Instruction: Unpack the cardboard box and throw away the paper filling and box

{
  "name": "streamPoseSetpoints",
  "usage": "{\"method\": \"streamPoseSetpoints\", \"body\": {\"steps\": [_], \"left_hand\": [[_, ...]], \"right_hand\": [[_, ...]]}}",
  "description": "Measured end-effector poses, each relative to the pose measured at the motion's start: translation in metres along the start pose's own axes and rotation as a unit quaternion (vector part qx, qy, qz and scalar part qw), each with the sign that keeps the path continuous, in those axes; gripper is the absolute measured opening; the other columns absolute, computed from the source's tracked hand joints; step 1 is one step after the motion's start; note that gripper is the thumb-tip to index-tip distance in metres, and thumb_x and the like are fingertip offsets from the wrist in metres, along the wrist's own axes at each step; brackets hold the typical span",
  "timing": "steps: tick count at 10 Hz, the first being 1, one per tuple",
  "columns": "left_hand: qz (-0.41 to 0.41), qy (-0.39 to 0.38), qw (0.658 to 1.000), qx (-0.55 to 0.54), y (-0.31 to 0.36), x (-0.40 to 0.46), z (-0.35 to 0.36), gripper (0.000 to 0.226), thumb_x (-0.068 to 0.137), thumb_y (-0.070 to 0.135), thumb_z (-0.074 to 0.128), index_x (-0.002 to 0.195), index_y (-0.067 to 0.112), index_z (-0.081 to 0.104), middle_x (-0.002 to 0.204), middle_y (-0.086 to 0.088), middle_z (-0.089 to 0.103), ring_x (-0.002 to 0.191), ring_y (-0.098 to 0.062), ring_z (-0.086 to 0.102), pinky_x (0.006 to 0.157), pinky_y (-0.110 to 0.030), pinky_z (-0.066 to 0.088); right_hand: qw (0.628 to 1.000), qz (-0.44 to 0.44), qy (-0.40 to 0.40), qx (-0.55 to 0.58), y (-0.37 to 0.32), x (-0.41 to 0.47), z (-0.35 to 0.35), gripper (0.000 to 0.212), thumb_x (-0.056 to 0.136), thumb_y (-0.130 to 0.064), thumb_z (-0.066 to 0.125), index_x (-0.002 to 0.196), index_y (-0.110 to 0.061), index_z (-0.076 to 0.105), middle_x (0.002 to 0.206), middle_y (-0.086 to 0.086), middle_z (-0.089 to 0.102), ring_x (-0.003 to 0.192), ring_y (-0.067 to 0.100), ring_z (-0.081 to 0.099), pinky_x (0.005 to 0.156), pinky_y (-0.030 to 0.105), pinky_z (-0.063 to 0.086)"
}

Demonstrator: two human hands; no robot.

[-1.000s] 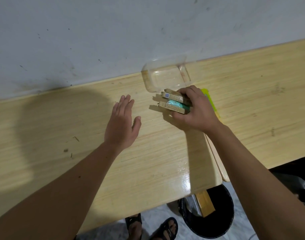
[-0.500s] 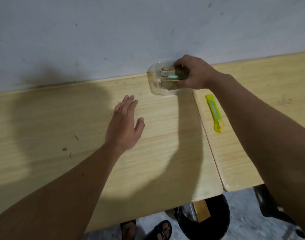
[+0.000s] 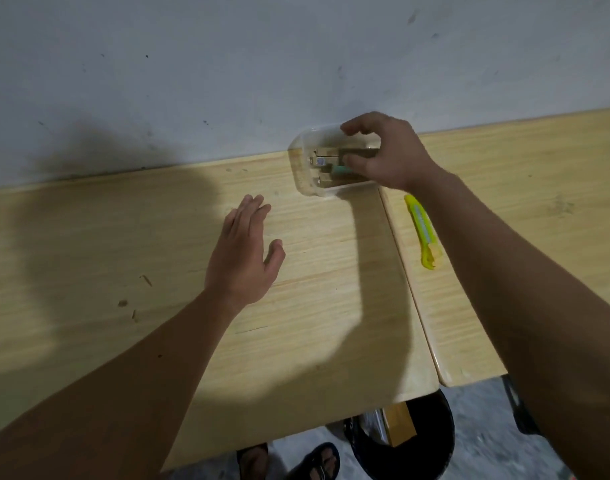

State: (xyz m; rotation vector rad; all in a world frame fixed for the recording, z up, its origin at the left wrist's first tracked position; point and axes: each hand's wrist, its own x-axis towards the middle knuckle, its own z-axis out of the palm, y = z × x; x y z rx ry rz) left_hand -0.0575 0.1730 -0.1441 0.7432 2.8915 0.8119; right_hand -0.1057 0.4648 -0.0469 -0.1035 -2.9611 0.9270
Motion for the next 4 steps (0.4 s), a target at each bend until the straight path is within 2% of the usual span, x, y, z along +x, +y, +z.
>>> {"method": "streamPoseSetpoints", "body": {"steps": [1,2,3,4], "left_hand": [[0.004,-0.003,1.000,0.001,0.002,-0.001,-0.001,0.058,0.100,0.032,0.053,0.151,0.007,0.040,0.165,-0.008,0.033,0.159,-0.019,0.014,0.130,-0.040,0.015],[0.004,-0.006,1.000,-0.001,0.001,-0.001,-0.002,0.059,0.102,0.032,0.051,0.154,0.007,0.037,0.167,-0.007,0.029,0.160,-0.017,0.009,0.130,-0.034,0.007],[0.022,0.002,1.000,0.006,-0.004,-0.002,0.002,0.061,0.103,0.031,0.049,0.156,0.006,0.034,0.169,-0.009,0.026,0.160,-0.018,0.007,0.130,-0.033,0.004],[0.028,-0.013,0.999,0.017,-0.003,-0.002,0.002,0.063,0.105,0.033,0.044,0.159,0.005,0.028,0.170,-0.010,0.021,0.161,-0.020,0.005,0.131,-0.039,0.007]], "right_hand": [[0.993,-0.048,0.111,0.006,-0.007,-0.030,0.013,0.033,0.088,-0.033,0.069,0.118,-0.020,0.069,0.115,-0.005,0.068,0.107,0.015,0.060,0.094,0.036,0.048],[0.980,-0.094,0.176,0.000,-0.019,-0.070,0.036,0.022,0.091,-0.022,0.067,0.110,-0.013,0.069,0.107,0.001,0.068,0.100,0.021,0.059,0.090,0.038,0.046],[0.980,-0.076,0.178,-0.039,-0.028,-0.108,0.066,0.027,0.091,-0.020,0.064,0.117,-0.011,0.067,0.116,0.005,0.067,0.111,0.026,0.059,0.097,0.041,0.045],[0.992,0.002,0.105,-0.064,-0.034,-0.129,0.093,0.047,0.095,-0.025,0.059,0.138,-0.008,0.056,0.140,0.009,0.059,0.135,0.026,0.049,0.113,0.044,0.039]]}}
